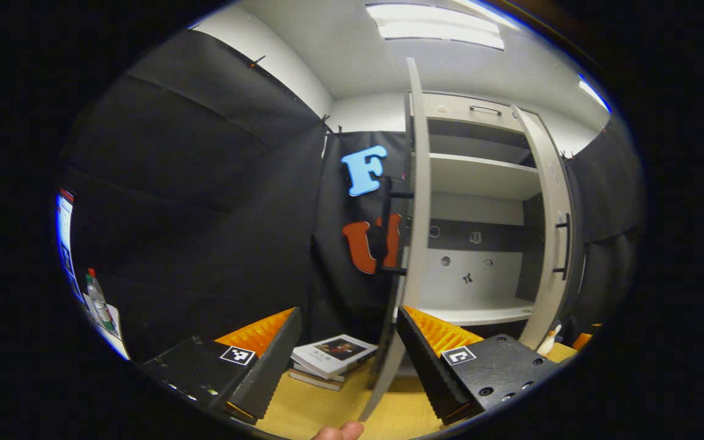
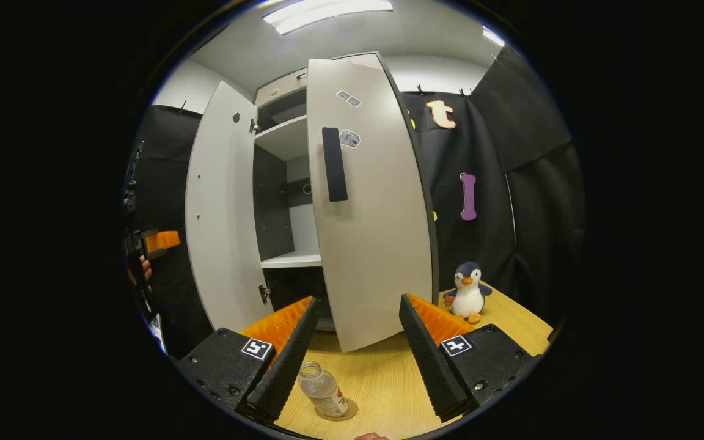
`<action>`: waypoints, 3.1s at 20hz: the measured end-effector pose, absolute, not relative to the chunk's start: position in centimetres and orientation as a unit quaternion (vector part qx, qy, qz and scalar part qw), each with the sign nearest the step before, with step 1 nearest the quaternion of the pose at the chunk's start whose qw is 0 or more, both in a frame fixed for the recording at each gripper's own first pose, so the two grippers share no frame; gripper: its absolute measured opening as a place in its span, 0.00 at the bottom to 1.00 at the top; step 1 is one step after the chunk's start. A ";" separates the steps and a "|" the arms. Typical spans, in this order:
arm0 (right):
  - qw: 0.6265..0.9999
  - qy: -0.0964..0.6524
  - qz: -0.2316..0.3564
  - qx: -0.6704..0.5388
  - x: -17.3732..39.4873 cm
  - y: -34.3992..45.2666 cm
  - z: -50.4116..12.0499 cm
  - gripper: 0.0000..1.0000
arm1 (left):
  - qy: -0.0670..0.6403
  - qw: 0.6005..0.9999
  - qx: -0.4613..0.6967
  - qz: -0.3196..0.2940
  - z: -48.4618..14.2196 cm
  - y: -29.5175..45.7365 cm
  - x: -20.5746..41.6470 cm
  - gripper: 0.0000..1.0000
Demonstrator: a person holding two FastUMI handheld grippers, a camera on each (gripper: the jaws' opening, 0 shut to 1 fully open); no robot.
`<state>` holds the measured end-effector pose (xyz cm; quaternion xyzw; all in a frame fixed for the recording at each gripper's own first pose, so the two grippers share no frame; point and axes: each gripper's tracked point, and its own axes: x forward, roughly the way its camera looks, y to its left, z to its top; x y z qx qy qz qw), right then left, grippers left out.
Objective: Grasp the bottle in the cabinet with the left hand and place it on the coaster, then close the right door with the right hand and the left door with the left hand.
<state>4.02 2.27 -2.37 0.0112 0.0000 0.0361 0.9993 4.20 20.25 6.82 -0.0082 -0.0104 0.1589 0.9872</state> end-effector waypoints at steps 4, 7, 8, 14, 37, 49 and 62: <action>1.000 -0.003 0.026 0.003 3.7 1.2 -1.8 0.82 | -0.013 0.978 -0.016 0.206 7.0 24.6 7.6 0.95; 1.000 0.002 0.014 0.001 3.7 -0.1 -1.7 0.82 | -0.024 0.974 -0.009 0.225 7.2 26.2 9.2 0.95; 1.000 0.003 0.011 0.002 3.7 -0.4 -1.7 0.82 | -0.023 0.975 -0.002 0.222 7.2 26.2 9.8 0.95; 1.000 0.012 -0.008 0.024 4.0 -2.2 -2.3 0.82 | -0.025 0.982 0.037 0.183 7.6 23.8 11.8 0.90; 0.996 0.011 -0.082 0.043 1.7 -7.0 -1.4 0.82 | -0.019 1.000 -0.007 0.017 6.2 9.7 14.4 0.99; 0.999 0.031 -0.031 0.020 2.6 -2.8 -1.6 0.83 | 0.058 0.998 0.005 -0.027 -2.3 4.1 7.5 0.95; 0.999 0.031 -0.002 0.005 3.4 1.2 -2.6 0.83 | 0.028 0.999 0.013 -0.043 -2.1 1.3 4.2 0.95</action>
